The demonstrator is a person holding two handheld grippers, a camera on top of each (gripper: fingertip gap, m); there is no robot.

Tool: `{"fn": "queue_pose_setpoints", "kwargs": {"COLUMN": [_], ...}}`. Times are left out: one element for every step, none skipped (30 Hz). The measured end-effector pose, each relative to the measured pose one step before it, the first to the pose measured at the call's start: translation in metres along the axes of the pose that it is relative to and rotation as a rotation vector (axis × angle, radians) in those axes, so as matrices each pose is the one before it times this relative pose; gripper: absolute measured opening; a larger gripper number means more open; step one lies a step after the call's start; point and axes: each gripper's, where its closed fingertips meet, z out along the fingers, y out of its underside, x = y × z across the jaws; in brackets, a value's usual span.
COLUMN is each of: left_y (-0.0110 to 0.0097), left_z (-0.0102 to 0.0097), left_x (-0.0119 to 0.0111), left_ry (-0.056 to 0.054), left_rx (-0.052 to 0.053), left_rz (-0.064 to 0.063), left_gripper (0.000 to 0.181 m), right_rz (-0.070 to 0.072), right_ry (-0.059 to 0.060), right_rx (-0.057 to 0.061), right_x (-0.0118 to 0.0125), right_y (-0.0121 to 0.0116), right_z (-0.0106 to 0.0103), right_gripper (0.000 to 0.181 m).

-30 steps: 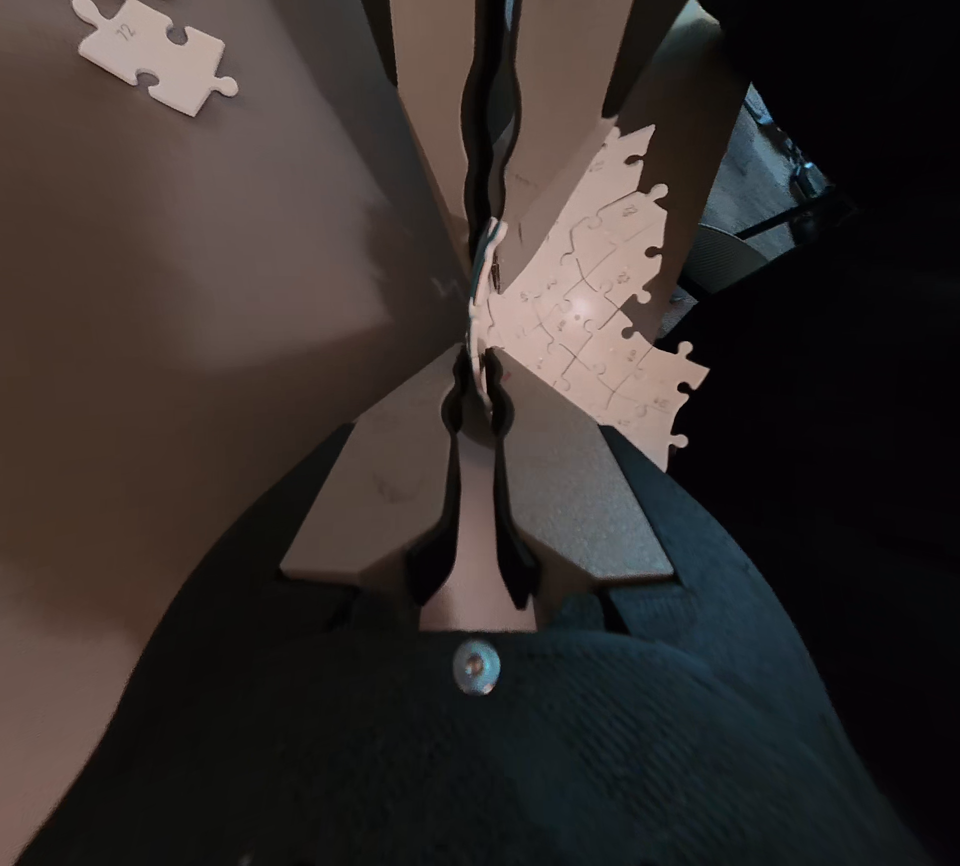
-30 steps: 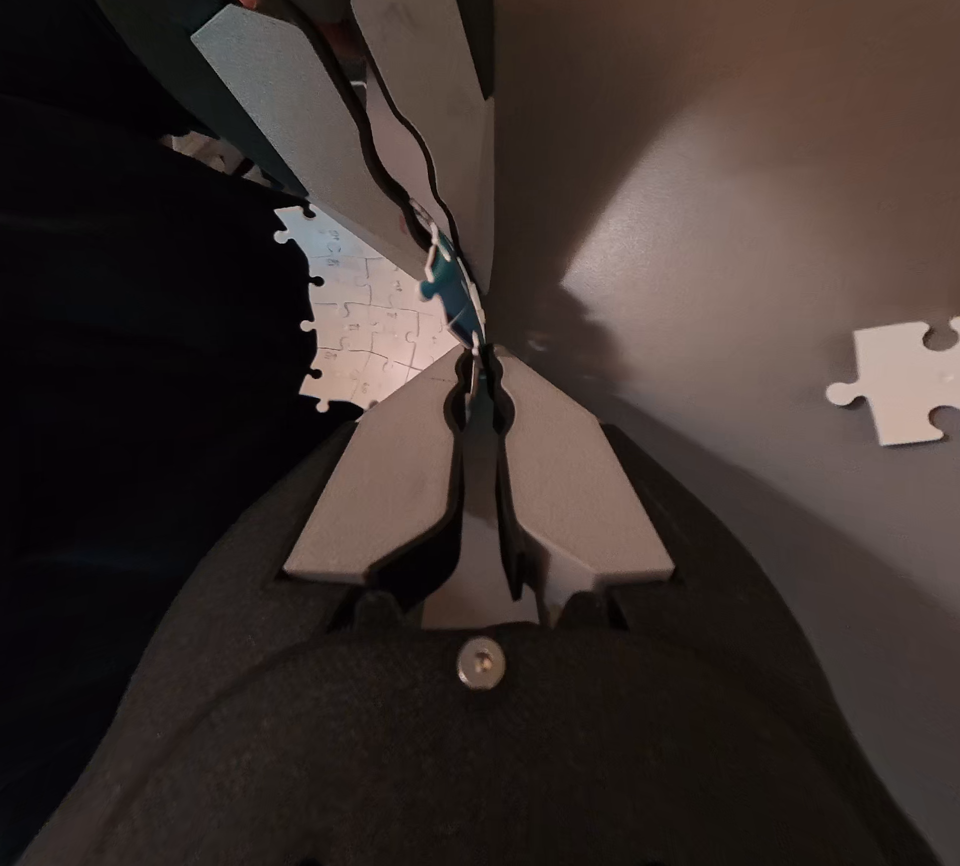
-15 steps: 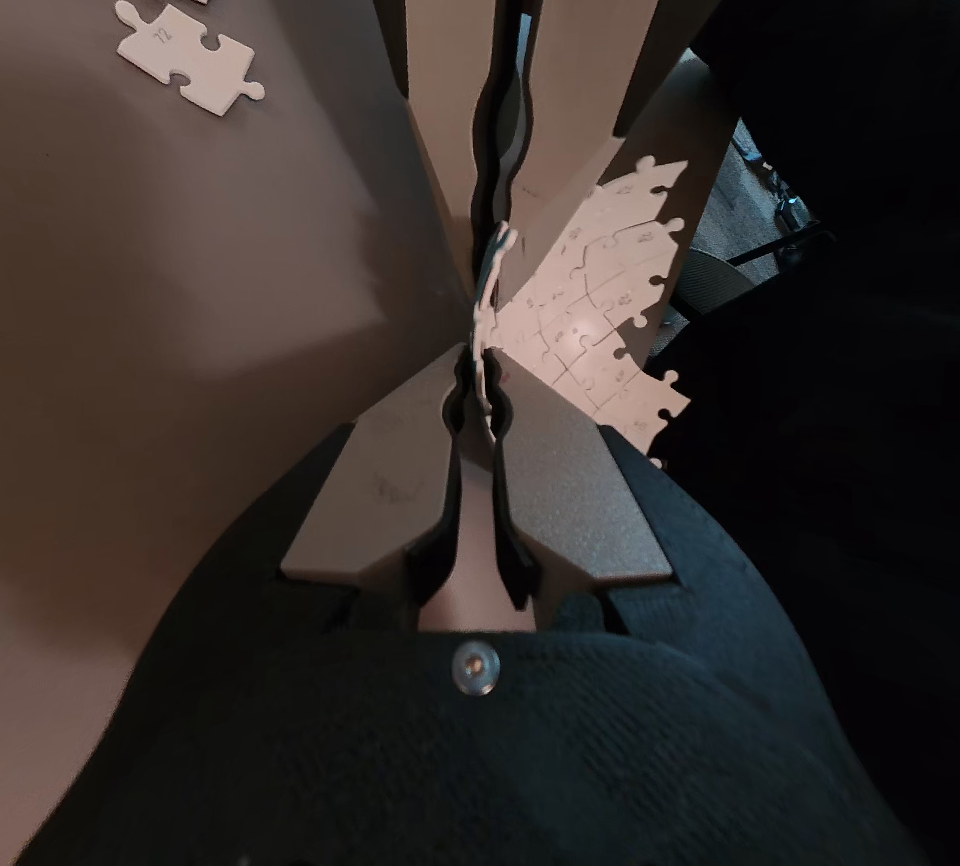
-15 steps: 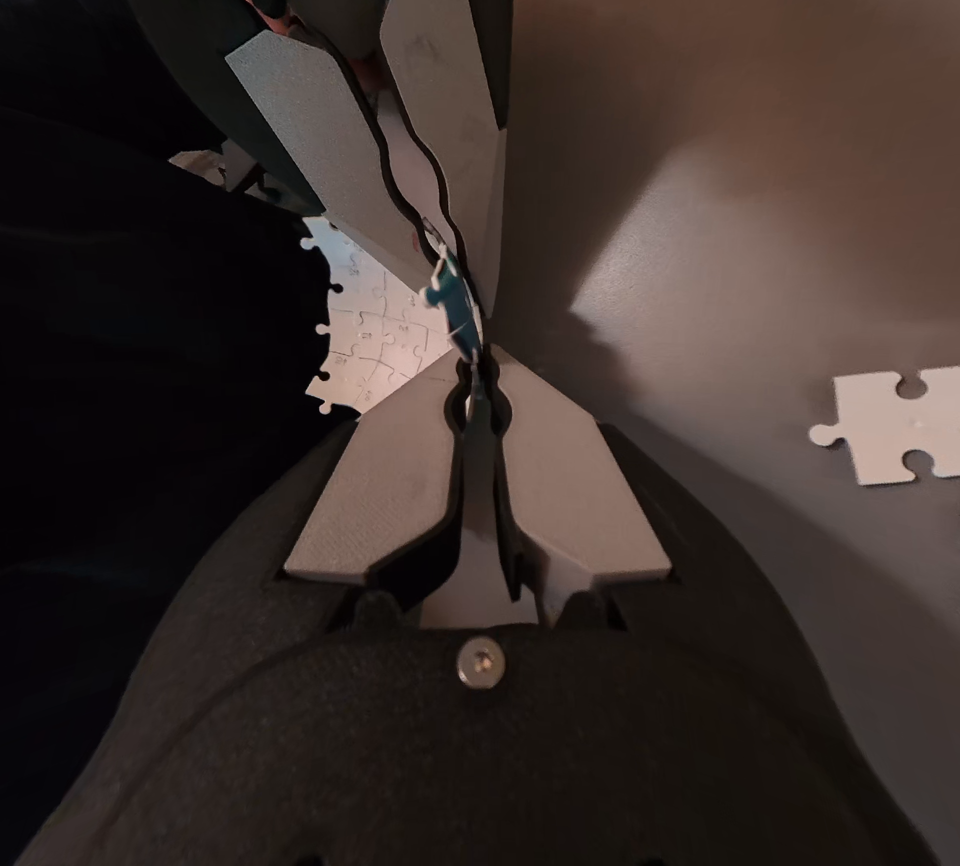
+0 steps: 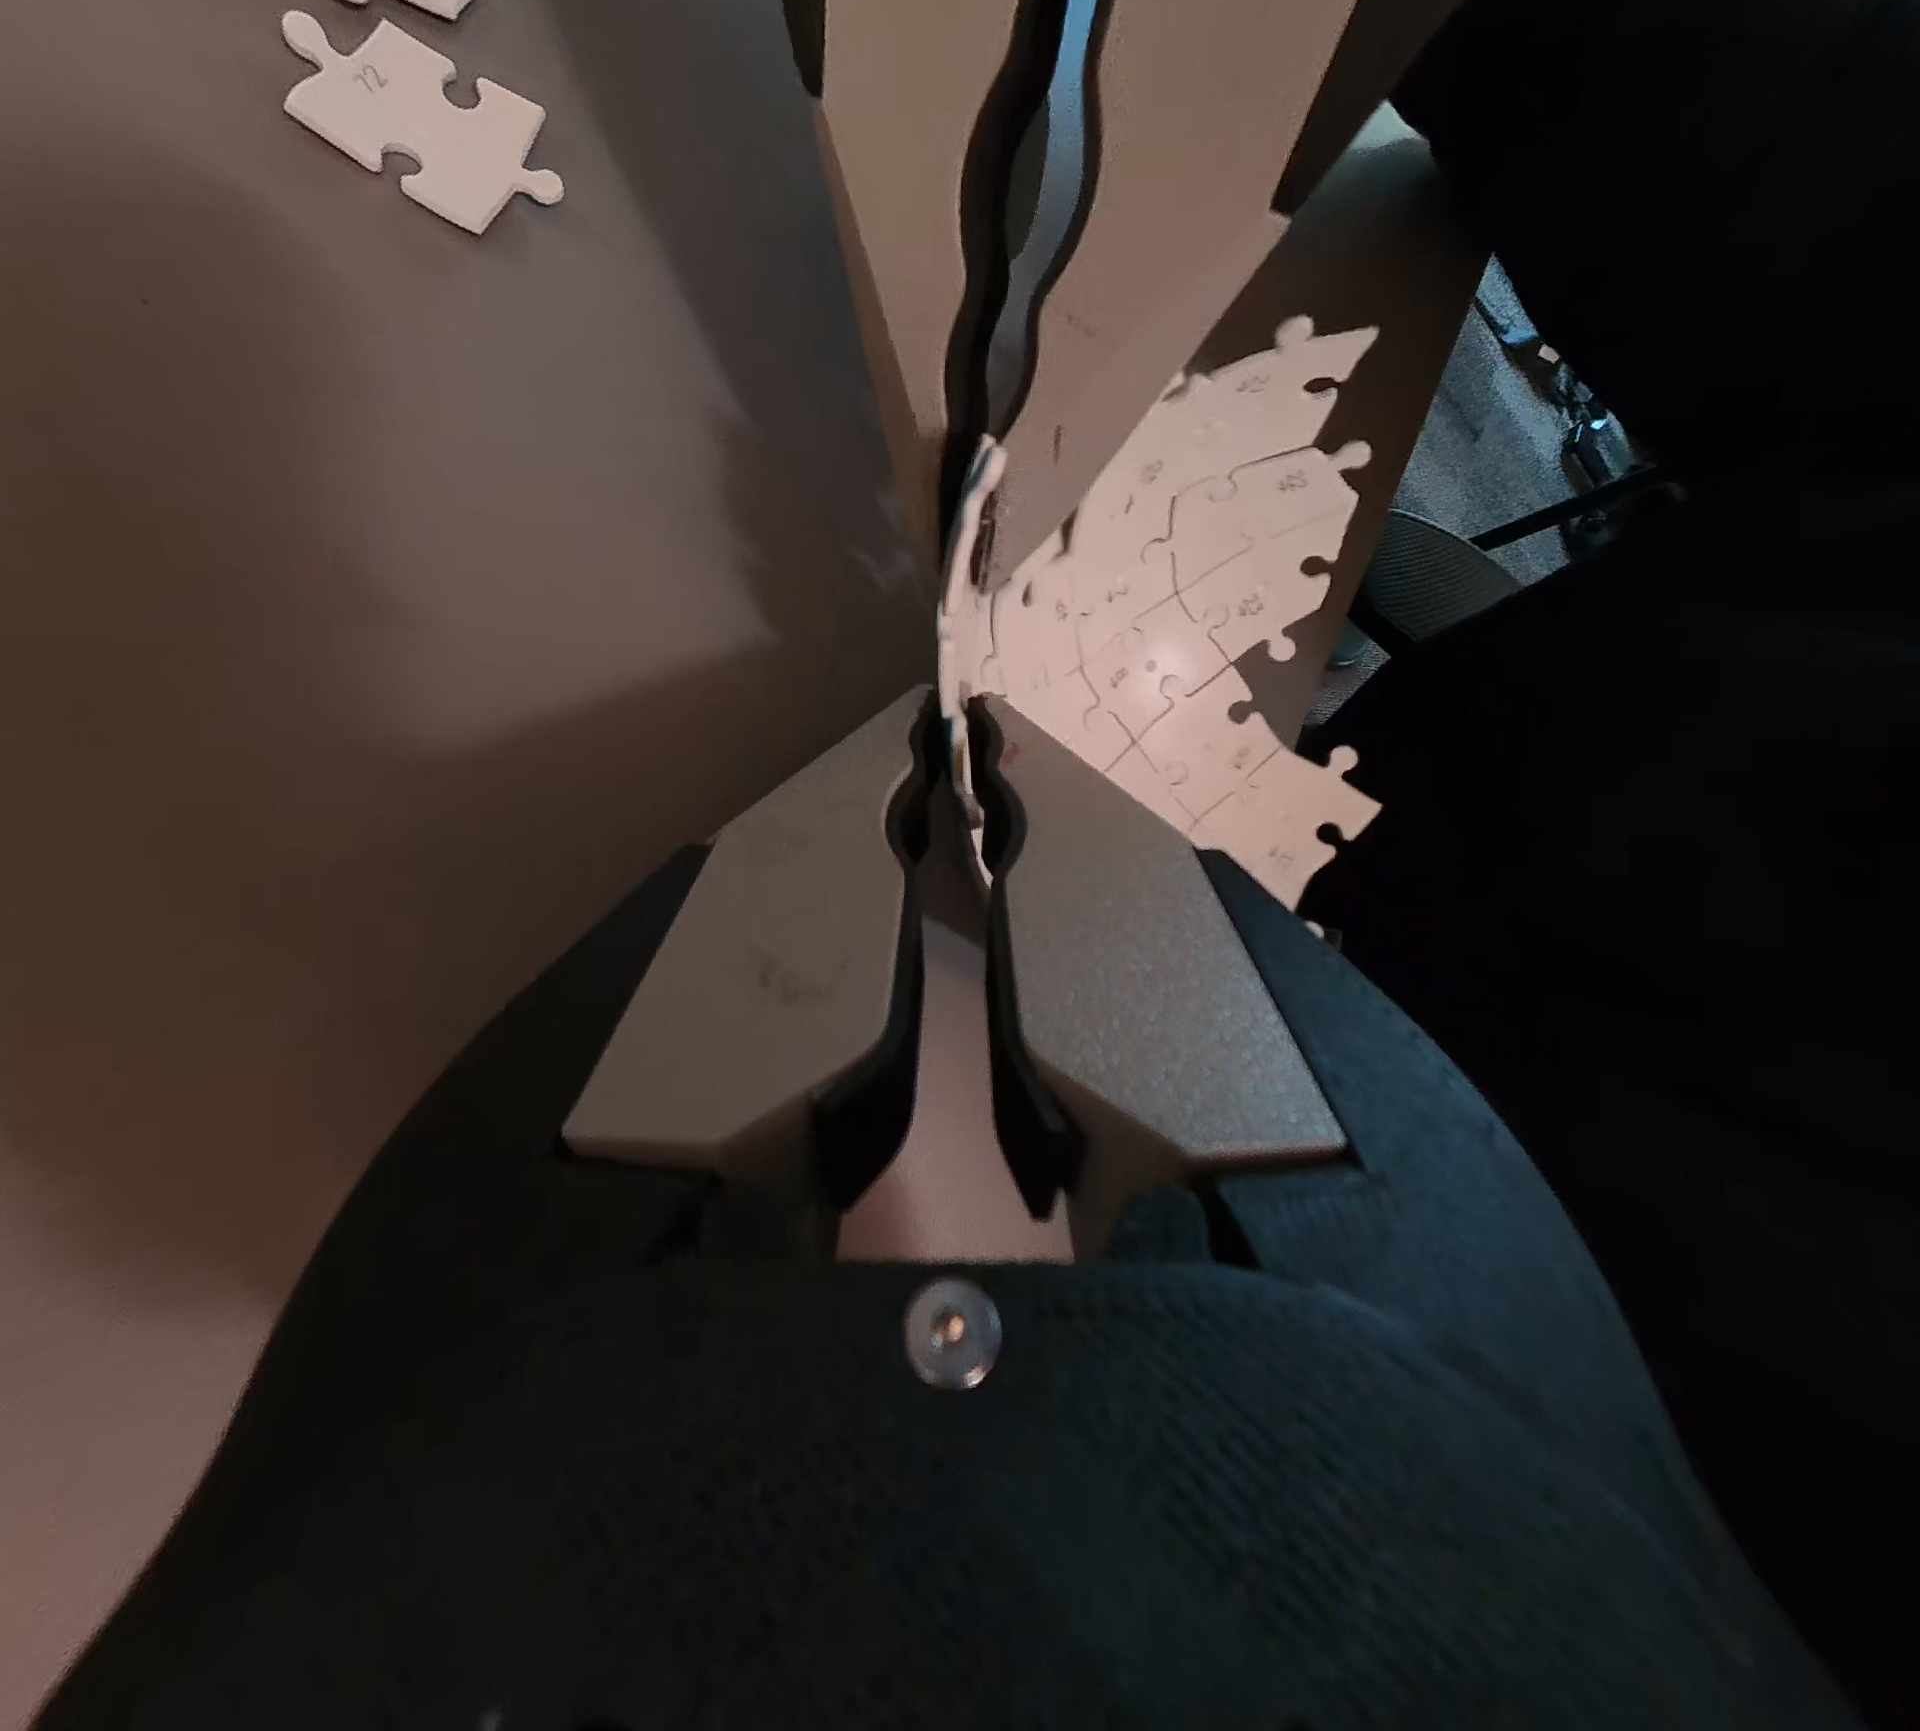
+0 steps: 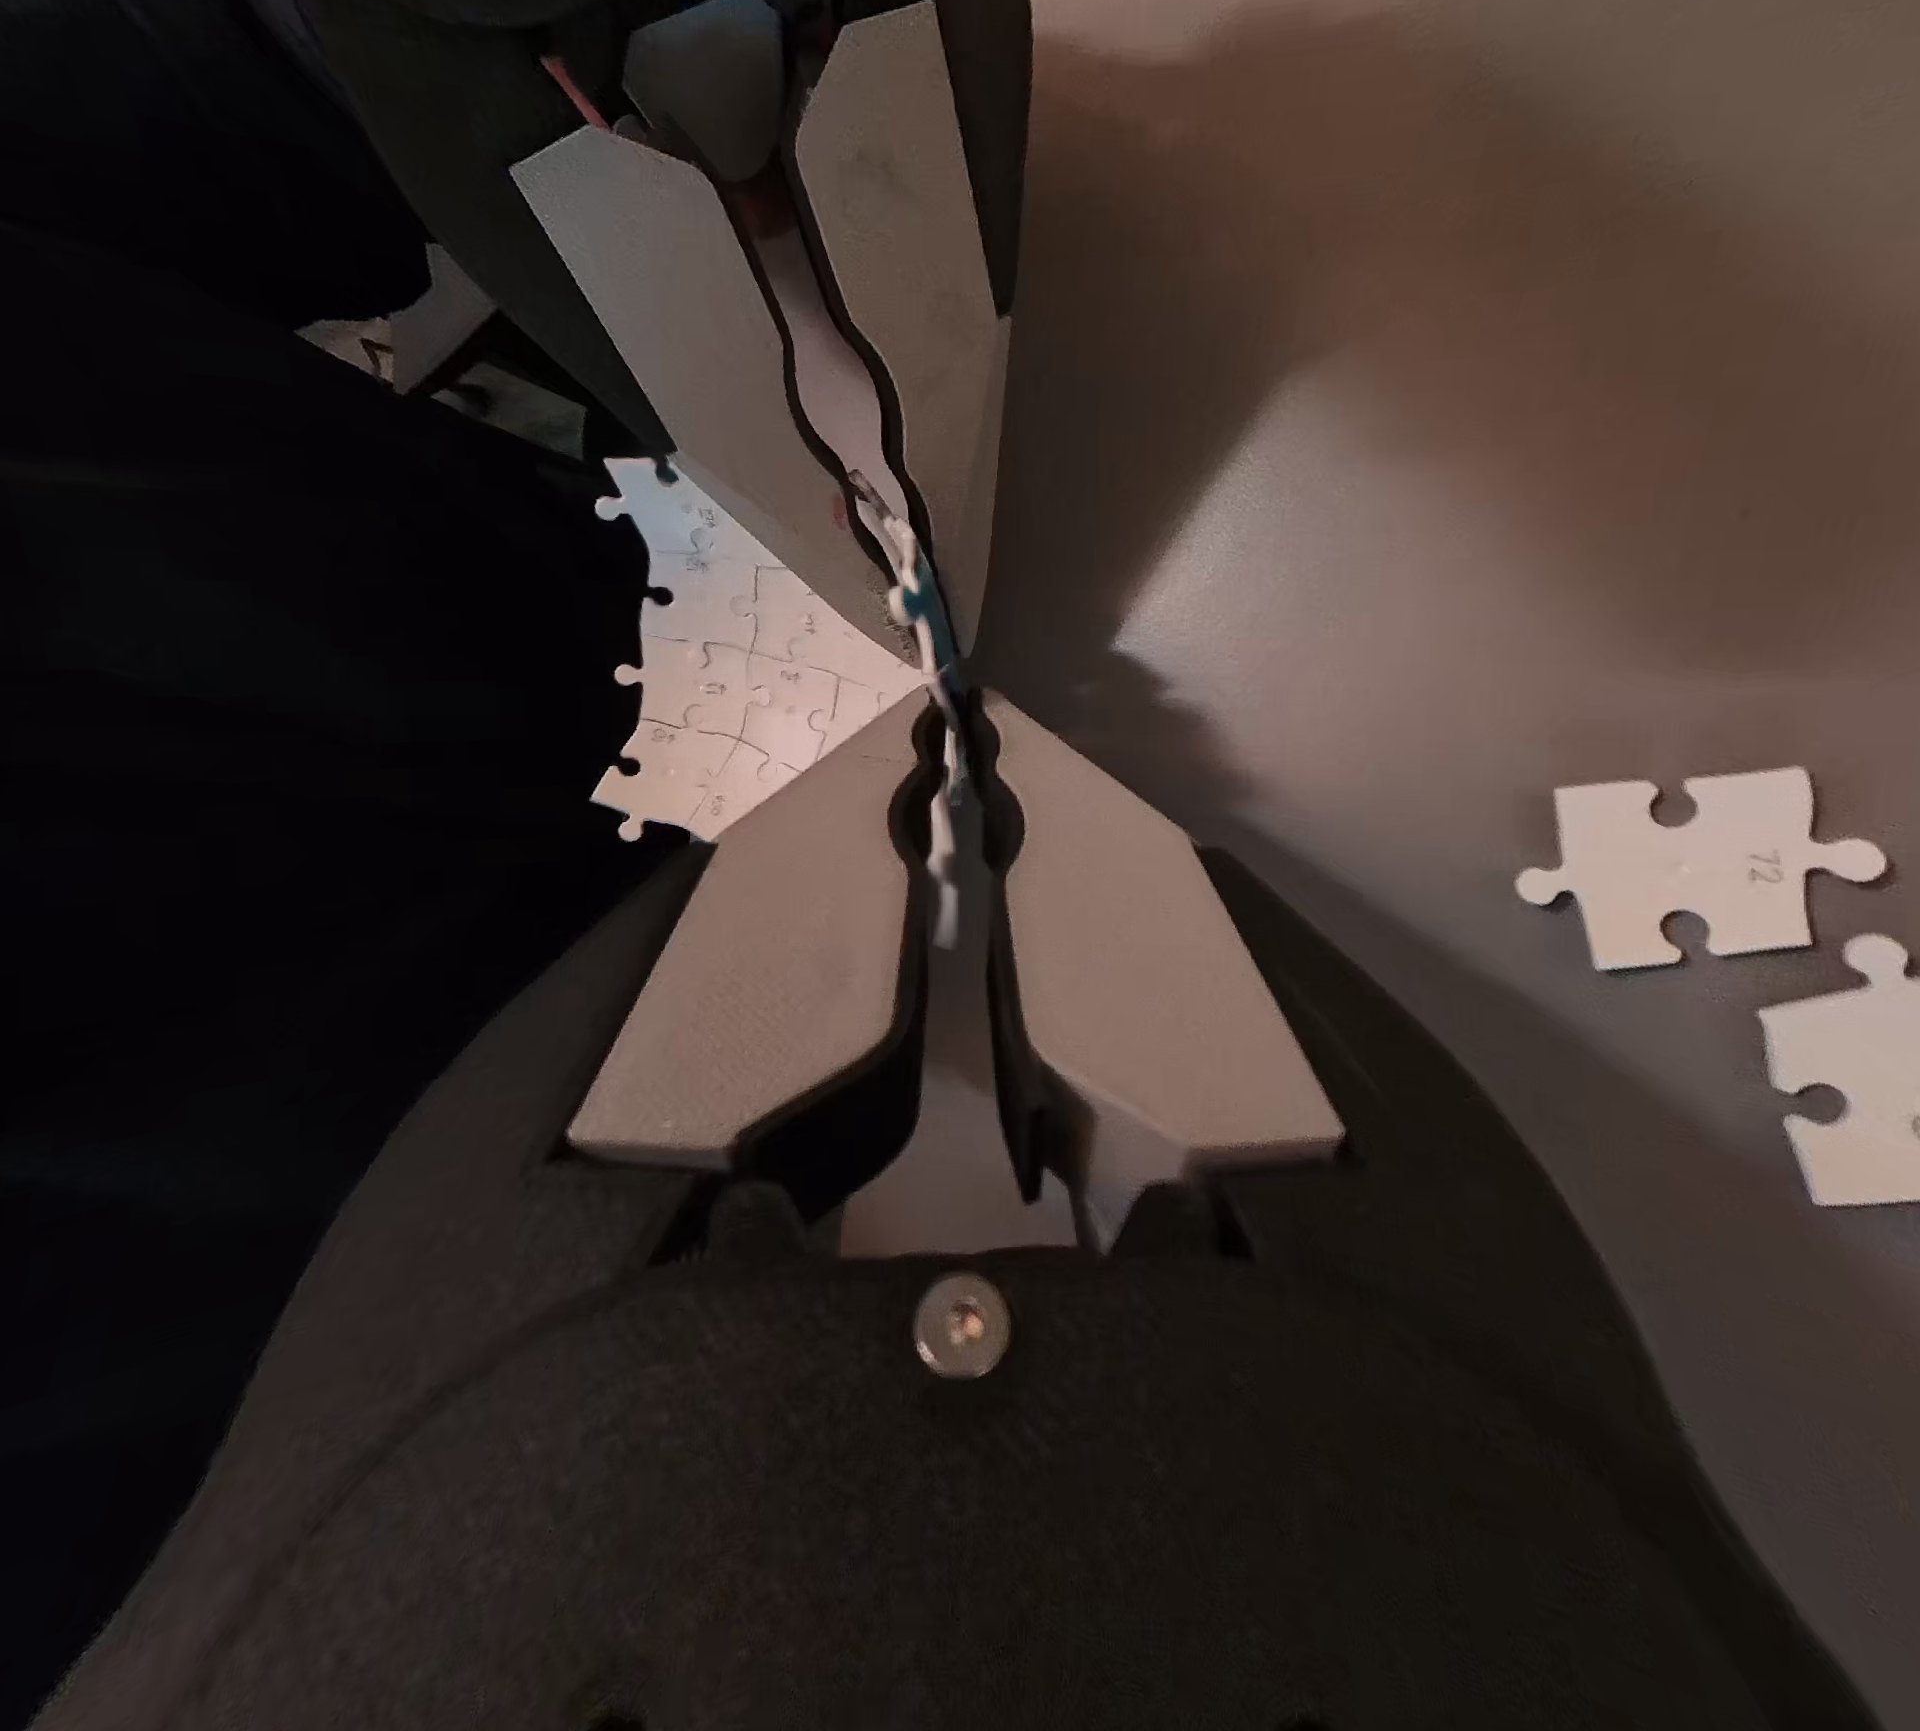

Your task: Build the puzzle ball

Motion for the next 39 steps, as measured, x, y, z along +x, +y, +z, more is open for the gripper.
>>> {"fn": "queue_pose_setpoints", "kwargs": {"left_y": [0.00049,0.00004,-0.00024,-0.00027,-0.00019,0.00016,0.00042,0.00040,0.00028,0.00001,0.00007,0.00002,-0.00053,-0.00093,-0.00093,0.00013,0.00005,-0.00001,-0.00013,-0.00028,-0.00027,-0.00065,-0.00135,-0.00114,-0.00080,-0.00052,0.00024,0.00082,-0.00003,-0.00100,-0.00127,-0.00094,-0.00046,-0.00033,0.00011,0.00014,-0.00051,-0.00065,-0.00107], "left_z": [0.00018,0.00001,-0.00032,-0.00029,-0.00032,-0.00016,-0.00003,0.00012,0.00020,0.00029,0.00026,0.00020,-0.00008,-0.00025,-0.00051,-0.00005,0.00024,0.00011,-0.00011,-0.00014,-0.00015,-0.00014,-0.00053,-0.00047,-0.00038,-0.00025,0.00028,0.00046,0.00001,-0.00038,-0.00057,-0.00018,0.00028,0.00046,0.00046,0.00056,0.00014,0.00009,-0.00008], "left_x": [-0.00042,0.00010,0.00042,0.00012,-0.00024,-0.00048,-0.00046,-0.00045,-0.00057,-0.00056,-0.00039,-0.00013,0.00026,0.00020,-0.00051,-0.00037,-0.00006,-0.00004,-0.00001,-0.00025,-0.00001,-0.00030,-0.00127,-0.00110,-0.00075,-0.00097,-0.00043,0.00032,-0.00004,0.00061,0.00171,0.00191,0.00057,-0.00054,-0.00301,-0.00210,-0.00072,0.00005,0.00037], "left_ry": [0.0002,0.0060,0.0093,0.0063,0.0025,-0.0001,-0.0003,0.0003,0.0000,-0.0006,0.0009,0.0025,0.0045,0.0037,-0.0009,-0.0004,0.0005,0.0028,0.0052,0.0062,0.0097,0.0097,0.0033,0.0021,0.0023,-0.0009,-0.0007,0.0034,-0.0011,0.0036,0.0110,0.0158,0.0088,0.0010,-0.0163,-0.0178,-0.0144,-0.0094,-0.0025], "left_rx": [0.0005,0.0052,0.0081,0.0081,0.0068,0.0042,0.0013,0.0006,0.0019,0.0027,0.0023,0.0028,0.0059,0.0093,0.0080,0.0018,0.0037,0.0064,0.0074,0.0099,0.0105,0.0123,0.0188,0.0165,0.0149,0.0135,0.0072,0.0009,0.0036,0.0069,0.0082,0.0047,0.0025,0.0017,-0.0010,-0.0015,0.0012,0.0040,0.0072], "left_rz": [-0.0017,-0.0061,-0.0085,-0.0068,-0.0042,-0.0029,-0.0030,-0.0031,-0.0038,-0.0041,-0.0037,-0.0027,-0.0034,-0.0040,-0.0031,-0.0004,-0.0029,-0.0036,-0.0055,-0.0075,-0.0099,-0.0134,-0.0120,-0.0099,-0.0096,-0.0063,-0.0014,-0.0008,0.0022,0.0042,0.0014,-0.0049,-0.0087,-0.0056,-0.0042,0.0119,0.0140,0.0122,0.0056], "left_gripper": [0.002,0.002,0.002,0.002,0.002,0.002,0.002,0.002,0.002,0.002,0.002,0.002,0.002,0.002,0.001,0.001,0.002,0.002,0.002,0.002,0.002,0.002,0.001,0.001,0.001,0.000,0.000,0.000,0.001,0.003,0.006,0.011,0.013,0.012,0.004,0.001,0.000,0.000,0.000], "right_rz": [-0.0041,-0.0018,0.0010,0.0043,0.0057,0.0038,0.0005,-0.0009,-0.0005,-0.0020,-0.0032,-0.0008,0.0030,0.0041,0.0032,0.0036,0.0025,-0.0003,0.0023,0.0080,0.0106,0.0107,0.0095,0.0059,0.0046,0.0054,0.0028,0.0011,0.0012,0.0012,0.0026,0.0030,0.0002,-0.0022,-0.0044,-0.0072,-0.0109,-0.0071,-0.0013], "right_ry": [0.0004,-0.0011,-0.0024,-0.0033,-0.0015,-0.0001,0.0008,0.0013,0.0033,0.0054,0.0057,0.0009,-0.0044,-0.0028,-0.0037,-0.0075,-0.0021,0.0006,-0.0006,-0.0018,-0.0045,-0.0043,0.0002,0.0009,-0.0001,-0.0010,-0.0021,-0.0040,-0.0007,-0.0009,-0.0032,-0.0018,0.0009,0.0000,-0.0046,0.0065,0.0098,0.0034,-0.0024], "right_rx": [-0.0030,-0.0003,0.0025,0.0045,0.0058,0.0050,0.0030,0.0010,0.0000,-0.0006,-0.0023,-0.0016,-0.0002,-0.0008,-0.0006,0.0031,0.0019,0.0025,0.0040,0.0061,0.0068,0.0063,0.0055,0.0069,0.0067,0.0069,0.0023,-0.0015,0.0021,0.0045,0.0040,0.0016,0.0004,-0.0012,-0.0024,-0.0007,0.0012,0.0019,0.0024], "right_x": [-0.00060,-0.00069,-0.00063,-0.00022,0.00029,0.00070,0.00072,0.00084,0.00088,0.00091,0.00083,0.00029,-0.00030,0.00022,0.00023,-0.00041,0.00016,0.00017,0.00010,0.00011,0.00010,0.00039,0.00110,0.00108,0.00086,0.00063,0.00030,-0.00006,0.00048,0.00046,0.00011,0.00025,0.00033,-0.00010,-0.00117,0.00014,0.00053,0.00000,-0.00032], "right_y": [0.00041,0.00011,-0.00019,-0.00045,-0.00056,-0.00048,-0.00032,-0.00009,-0.00001,0.00004,0.00039,0.00027,0.00020,0.00050,0.00065,-0.00001,0.00004,-0.00012,-0.00026,-0.00031,-0.00025,-0.00010,0.00022,0.00005,-0.00006,-0.00020,0.00024,0.00057,-0.00006,-0.00041,-0.00033,-0.00009,0.00022,0.00027,0.00039,0.00009,-0.00014,-0.00035,-0.00024], "right_z": [0.00084,0.00030,-0.00006,-0.00011,0.00008,0.00042,0.00064,0.00074,0.00043,0.00042,0.00053,0.00049,0.00046,0.00056,0.00067,0.00066,0.00027,0.00011,0.00008,-0.00001,0.00019,0.00015,0.00038,0.00034,0.00042,0.00023,0.00056,0.00050,0.00043,0.00029,0.00018,0.00012,0.00024,0.00008,0.00011,-0.00009,-0.00033,-0.00079,-0.00111], "right_gripper": [0.000,0.000,0.000,0.000,0.000,0.000,0.000,0.000,0.000,0.000,0.000,0.000,0.001,0.002,0.002,0.000,0.000,0.000,0.000,0.000,0.000,0.000,0.000,0.000,0.000,0.000,0.000,0.000,0.000,0.000,0.000,0.000,0.000,0.000,0.000,0.000,0.000,0.000,0.000]}}
